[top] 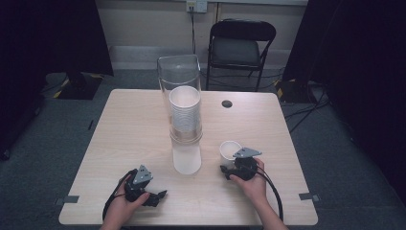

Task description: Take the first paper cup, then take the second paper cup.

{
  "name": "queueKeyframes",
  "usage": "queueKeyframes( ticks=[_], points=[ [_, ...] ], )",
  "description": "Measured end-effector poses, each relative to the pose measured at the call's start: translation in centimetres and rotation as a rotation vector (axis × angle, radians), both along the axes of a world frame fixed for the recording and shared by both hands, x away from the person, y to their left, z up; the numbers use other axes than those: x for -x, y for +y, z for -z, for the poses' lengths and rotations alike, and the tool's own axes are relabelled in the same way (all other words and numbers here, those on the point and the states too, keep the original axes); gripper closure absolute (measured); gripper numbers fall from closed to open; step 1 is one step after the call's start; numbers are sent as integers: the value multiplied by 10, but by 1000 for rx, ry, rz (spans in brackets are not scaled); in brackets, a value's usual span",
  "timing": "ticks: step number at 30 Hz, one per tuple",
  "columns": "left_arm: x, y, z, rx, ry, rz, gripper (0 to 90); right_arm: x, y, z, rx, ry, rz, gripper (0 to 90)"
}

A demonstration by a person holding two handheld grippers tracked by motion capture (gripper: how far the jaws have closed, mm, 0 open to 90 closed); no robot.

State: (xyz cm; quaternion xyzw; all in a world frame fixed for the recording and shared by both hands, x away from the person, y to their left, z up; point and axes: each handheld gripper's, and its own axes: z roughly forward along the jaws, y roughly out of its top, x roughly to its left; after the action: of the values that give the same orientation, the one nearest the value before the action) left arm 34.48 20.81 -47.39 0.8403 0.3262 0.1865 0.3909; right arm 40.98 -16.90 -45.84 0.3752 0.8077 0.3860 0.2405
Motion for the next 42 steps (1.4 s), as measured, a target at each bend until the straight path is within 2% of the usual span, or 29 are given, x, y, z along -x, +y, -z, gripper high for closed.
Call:
queueKeyframes(
  ticks=[2, 5, 7, 8, 11, 15, 16, 18, 19, 21, 23, 24, 27, 33, 34, 38, 42],
  points=[
    [0, 0, 0, 0, 0, 0, 66, 3, -3, 0, -21, 7, 5, 243],
    [0, 0, 0, 0, 0, 0, 66, 7, -5, -1, -26, 7, 6, 241],
    [0, 0, 0, 0, 0, 0, 65, 10, -7, -3, -36, -6, 9, 271],
    [0, 0, 0, 0, 0, 0, 66, 12, -10, -6, -35, -33, 4, 336],
    [0, 0, 0, -1, 0, 1, 66, 12, -14, -8, -35, -42, 25, 337],
    [0, 0, 0, 0, 0, 0, 66, 3, -27, -10, -43, -53, 87, 342],
    [0, 0, 0, 0, 0, 0, 66, 3, -27, -10, -43, -53, 87, 342],
    [0, 0, 0, 0, 1, 0, 65, -6, -35, -8, -61, -53, 124, 342],
    [0, 0, 0, 0, 1, 0, 65, -6, -35, -8, -61, -53, 124, 342],
    [0, 0, 0, 0, 1, 0, 66, -15, -42, -5, -77, -53, 173, 318],
    [0, 0, 0, 0, 1, 0, 66, -19, -44, -5, -84, -45, 196, 308],
    [0, 0, 0, 0, 1, 0, 65, -20, -44, -5, -84, -55, 200, 306],
    [0, 0, 0, 0, 0, 0, 65, -24, -44, -6, -63, -37, 192, 295],
    [0, 0, 0, 0, 2, 1, 65, -14, -37, -11, -34, -64, 156, 263],
    [0, 0, 0, 1, 2, 1, 65, -7, -35, -14, -33, -78, 139, 252],
    [0, 0, 0, 0, 2, 0, 65, 6, -32, -20, -82, -84, 118, 199],
    [0, 0, 0, 0, 2, 0, 65, 16, -26, -24, -113, -90, 88, 190]
  ],
)
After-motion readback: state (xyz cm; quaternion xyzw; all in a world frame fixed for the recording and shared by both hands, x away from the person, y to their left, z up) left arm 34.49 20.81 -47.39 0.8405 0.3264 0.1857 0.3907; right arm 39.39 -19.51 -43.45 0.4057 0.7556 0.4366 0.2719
